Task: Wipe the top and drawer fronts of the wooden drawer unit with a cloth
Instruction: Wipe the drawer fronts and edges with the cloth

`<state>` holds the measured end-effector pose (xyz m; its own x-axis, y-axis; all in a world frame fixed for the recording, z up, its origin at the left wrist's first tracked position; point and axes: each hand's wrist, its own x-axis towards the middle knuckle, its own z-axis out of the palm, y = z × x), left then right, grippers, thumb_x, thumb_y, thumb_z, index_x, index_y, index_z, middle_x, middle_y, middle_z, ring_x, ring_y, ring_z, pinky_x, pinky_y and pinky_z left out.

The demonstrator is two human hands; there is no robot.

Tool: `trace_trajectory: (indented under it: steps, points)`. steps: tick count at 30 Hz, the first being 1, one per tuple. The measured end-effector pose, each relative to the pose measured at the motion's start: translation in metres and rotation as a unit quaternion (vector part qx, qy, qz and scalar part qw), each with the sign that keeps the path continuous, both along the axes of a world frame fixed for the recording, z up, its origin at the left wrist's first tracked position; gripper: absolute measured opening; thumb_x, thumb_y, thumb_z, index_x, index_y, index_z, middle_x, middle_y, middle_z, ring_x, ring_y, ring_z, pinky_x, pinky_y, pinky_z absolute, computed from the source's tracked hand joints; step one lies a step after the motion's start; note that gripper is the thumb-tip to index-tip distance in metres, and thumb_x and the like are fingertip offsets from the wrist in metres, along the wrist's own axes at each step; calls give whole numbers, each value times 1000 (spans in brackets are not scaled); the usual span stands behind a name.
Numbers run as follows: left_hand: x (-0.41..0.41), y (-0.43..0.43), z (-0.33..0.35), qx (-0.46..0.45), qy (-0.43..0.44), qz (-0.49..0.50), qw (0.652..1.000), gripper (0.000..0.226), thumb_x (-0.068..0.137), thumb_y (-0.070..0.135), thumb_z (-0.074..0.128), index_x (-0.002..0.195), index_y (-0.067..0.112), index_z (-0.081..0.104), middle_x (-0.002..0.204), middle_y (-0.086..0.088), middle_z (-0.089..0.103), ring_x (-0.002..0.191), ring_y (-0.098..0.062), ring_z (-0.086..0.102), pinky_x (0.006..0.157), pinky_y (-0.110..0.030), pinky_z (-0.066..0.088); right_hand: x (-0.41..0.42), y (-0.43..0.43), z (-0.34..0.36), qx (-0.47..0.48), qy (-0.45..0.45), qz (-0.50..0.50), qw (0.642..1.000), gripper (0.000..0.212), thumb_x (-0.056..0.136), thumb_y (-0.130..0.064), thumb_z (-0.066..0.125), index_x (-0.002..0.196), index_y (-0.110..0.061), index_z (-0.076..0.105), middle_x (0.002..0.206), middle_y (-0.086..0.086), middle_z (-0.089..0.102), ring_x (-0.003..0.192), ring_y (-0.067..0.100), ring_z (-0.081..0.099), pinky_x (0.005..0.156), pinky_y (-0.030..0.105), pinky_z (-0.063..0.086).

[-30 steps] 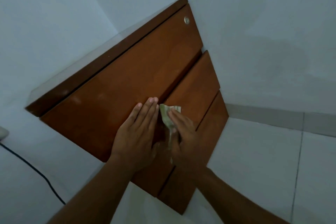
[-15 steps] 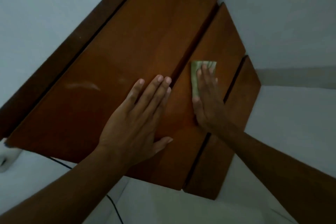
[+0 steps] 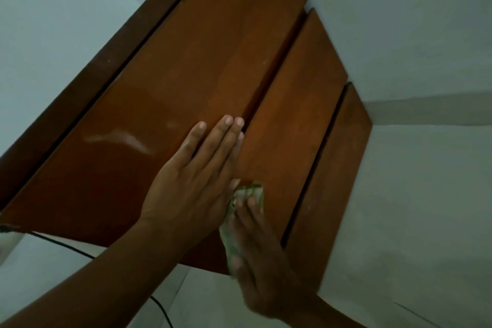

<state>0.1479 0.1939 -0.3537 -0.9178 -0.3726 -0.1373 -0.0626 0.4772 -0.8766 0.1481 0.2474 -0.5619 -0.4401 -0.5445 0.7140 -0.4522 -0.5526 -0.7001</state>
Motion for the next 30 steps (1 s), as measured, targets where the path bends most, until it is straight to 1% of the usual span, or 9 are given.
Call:
trace_trajectory:
  steps: [3,6,14,17,20,22,24,27,30]
  points:
    - [1,-2,-1,1,3,-14,1000,66,102,38,-4,151,-3,-19,159,-25,-28,148,-36,-25,121,-54,-5,-17,-29,-25,-14,138,-44,989,58,105,-39,23,157,-16,15,168,4,7,153,34,12,120,56,22]
    - [-2,-5,-3,-3,7,-30,1000,66,101,37,-1,152,-2,-17,160,-24,-24,149,-35,-23,121,-54,-4,-58,-54,-26,-42,151,-85,984,60,104,-37,24,157,-14,10,167,8,3,153,38,11,122,56,16]
    - [-2,-15,-7,22,31,-64,997,67,103,37,16,155,-2,3,164,-23,-9,152,-35,-11,122,-55,4,-184,-109,8,50,-125,-164,977,57,105,-23,28,156,-3,14,167,12,8,155,26,2,125,52,12]
    - [-5,-13,-5,24,31,-56,998,68,102,38,18,155,-2,5,164,-23,-7,153,-34,-9,122,-54,4,-213,-110,8,94,-234,-189,949,53,106,-26,30,156,-12,22,162,8,29,148,20,30,119,32,30]
    - [-9,-11,-3,20,48,-35,998,70,102,41,20,155,-2,6,164,-24,-7,153,-35,-9,123,-53,0,-199,-81,17,107,-300,-204,926,47,106,-18,39,153,-18,34,137,7,59,108,16,65,84,8,46]
    - [-11,-9,-3,9,52,-24,998,71,103,42,18,154,-4,4,163,-26,-11,152,-36,-13,122,-54,-5,-159,-60,29,62,-252,-201,945,47,106,-16,39,153,-16,36,144,3,54,118,12,62,96,14,47]
    - [-12,-6,-3,-3,49,-16,999,72,102,44,13,154,-5,-1,162,-26,-17,150,-37,-19,121,-55,-9,-113,-53,38,11,-145,-134,980,48,104,-13,36,152,-6,32,161,8,32,148,20,32,121,36,29]
    - [-12,-3,-3,-4,36,0,999,73,102,43,9,153,-6,-8,160,-26,-25,148,-38,-25,120,-56,-12,-119,-70,41,-31,32,-99,994,51,101,-12,39,150,1,33,163,16,23,153,32,13,124,51,17]
    - [-14,-3,-5,2,19,13,1000,74,102,44,5,149,-8,-17,156,-26,-33,145,-38,-33,118,-57,-15,-175,-91,44,-40,73,-139,987,50,101,-14,41,148,0,37,160,17,29,153,31,17,122,52,23]
